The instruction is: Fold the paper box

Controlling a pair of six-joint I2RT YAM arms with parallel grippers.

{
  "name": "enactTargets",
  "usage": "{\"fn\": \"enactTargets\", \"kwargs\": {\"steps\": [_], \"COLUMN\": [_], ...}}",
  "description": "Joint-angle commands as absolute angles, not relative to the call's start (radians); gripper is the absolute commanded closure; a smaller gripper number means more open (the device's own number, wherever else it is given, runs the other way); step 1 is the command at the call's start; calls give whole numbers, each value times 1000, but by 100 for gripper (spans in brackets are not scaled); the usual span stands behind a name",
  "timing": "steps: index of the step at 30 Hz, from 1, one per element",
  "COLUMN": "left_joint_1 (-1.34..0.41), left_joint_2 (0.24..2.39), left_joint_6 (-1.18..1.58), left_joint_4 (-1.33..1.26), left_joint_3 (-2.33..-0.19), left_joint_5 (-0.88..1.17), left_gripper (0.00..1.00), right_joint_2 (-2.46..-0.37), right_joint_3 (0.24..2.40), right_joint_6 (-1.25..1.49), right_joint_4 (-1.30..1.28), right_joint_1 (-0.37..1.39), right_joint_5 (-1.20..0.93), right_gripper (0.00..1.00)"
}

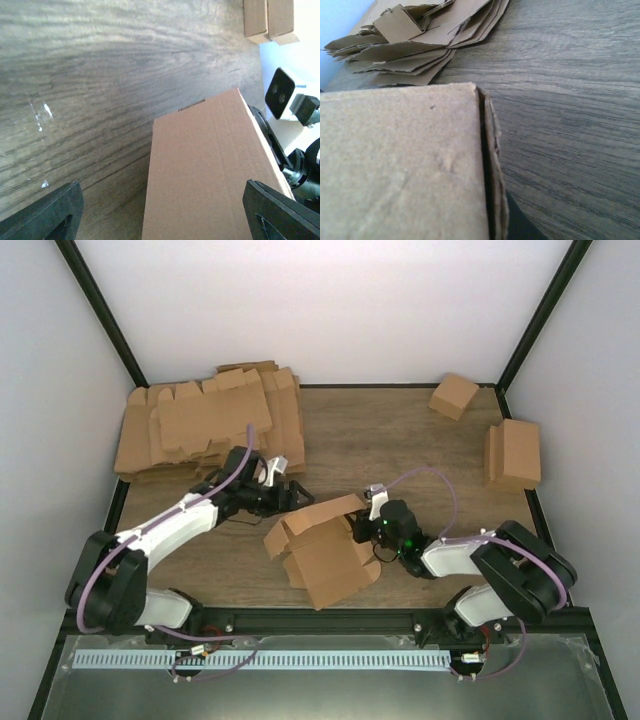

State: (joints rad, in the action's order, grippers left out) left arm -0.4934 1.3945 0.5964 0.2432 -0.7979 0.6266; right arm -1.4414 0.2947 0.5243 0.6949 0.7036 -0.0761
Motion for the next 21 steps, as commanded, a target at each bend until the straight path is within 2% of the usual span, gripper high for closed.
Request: {"fn": "enactTargets", "kwargs": {"steps": [1, 5, 11, 21], "left_joint_1": [-499, -498, -497, -497], "left_joint_2": [1298, 1193, 1131, 1099], "left_joint_6": [547, 478, 440, 442], "left_joint_4": [317, 512, 719, 766], "left_joint_3": [-836, -1065, -1322, -1314], "left_joint_5": [514, 396, 228, 273], "left_gripper": [8, 1, 0, 0], "right_joint_2": [-1354, -1310, -1259, -1256], "right_joint_3": [289, 296, 310, 434], "right_joint_6": [538, 597, 745, 886], "right_joint_4": [628, 543, 413, 169], "right_joint_1": [704, 705, 703, 701], "right_joint_5": [-50, -45, 40, 211], "right_gripper": [94, 99, 99, 99]}}
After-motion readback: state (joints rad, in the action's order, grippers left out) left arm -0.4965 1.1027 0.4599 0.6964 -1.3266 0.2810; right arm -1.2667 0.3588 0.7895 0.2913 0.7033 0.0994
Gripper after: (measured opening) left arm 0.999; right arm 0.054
